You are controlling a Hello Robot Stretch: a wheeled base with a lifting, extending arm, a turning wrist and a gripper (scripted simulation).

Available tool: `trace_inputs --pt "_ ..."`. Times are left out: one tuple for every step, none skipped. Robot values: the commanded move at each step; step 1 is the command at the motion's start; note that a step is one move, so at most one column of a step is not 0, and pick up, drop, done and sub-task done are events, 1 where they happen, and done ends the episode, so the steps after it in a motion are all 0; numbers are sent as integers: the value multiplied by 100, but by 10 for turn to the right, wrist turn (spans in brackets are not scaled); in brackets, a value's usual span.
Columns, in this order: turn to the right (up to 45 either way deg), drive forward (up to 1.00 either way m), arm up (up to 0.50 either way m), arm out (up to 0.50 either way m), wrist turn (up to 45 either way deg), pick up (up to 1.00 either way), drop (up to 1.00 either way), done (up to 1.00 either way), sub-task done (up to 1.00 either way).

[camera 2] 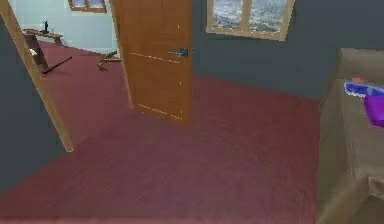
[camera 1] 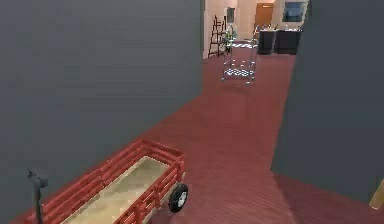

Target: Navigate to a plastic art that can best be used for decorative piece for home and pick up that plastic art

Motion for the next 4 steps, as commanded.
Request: trace_inputs --pt "450 0 0 0 0 0 0 0 0" --pt "150 0 0 0 0 0 0 0 0" --pt "0 100 0 0 0 0 0 0 0" --pt "0 100 0 0 0 0 0 0 0"
